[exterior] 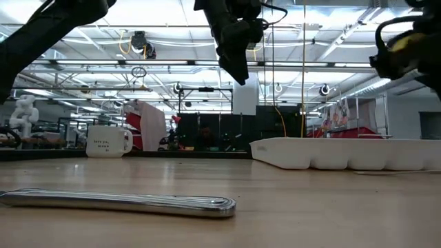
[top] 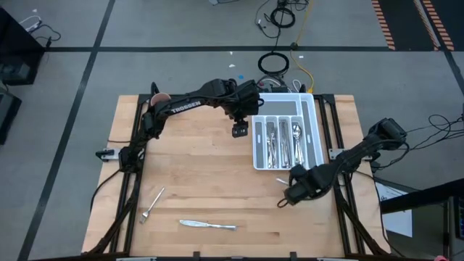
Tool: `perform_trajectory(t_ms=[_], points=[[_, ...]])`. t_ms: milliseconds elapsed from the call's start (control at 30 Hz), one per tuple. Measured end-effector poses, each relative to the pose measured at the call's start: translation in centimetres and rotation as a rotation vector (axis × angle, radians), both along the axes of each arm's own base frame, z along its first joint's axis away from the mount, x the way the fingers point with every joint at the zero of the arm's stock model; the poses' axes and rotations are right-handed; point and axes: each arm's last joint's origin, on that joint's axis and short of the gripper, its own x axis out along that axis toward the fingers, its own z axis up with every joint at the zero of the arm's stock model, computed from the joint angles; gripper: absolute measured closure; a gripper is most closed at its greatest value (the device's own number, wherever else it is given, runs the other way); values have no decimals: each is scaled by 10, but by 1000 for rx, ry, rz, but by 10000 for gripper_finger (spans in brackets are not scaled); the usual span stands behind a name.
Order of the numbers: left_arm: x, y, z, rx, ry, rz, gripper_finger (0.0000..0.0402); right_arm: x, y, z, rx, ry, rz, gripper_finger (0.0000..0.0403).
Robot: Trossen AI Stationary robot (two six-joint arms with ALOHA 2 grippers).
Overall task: Sort silverware
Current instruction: Put the silver spoon into the silverware tray
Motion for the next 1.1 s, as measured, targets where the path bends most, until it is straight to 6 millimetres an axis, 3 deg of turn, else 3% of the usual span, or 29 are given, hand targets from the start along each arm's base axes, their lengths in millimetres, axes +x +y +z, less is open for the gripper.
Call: perform_trajectory(t_ms=[167,333,667,900,1100], points=[[-1,4,0,3,1,5,159,-3,19,-1,-22,-119,-416,296],[-2,6,0,11,-1,-25,159,-13,28,0,13,-36,-476,235],[-1,6,0,6,-7,-36,159,-29,21,-4,-52,160,-524,235],[0,6,1,10,-23,-36,159,-37,16,-25,-33,200,-560,234],[0,8,1,13,-32,-34,159,-37,14,-48,36,118,-568,234]])
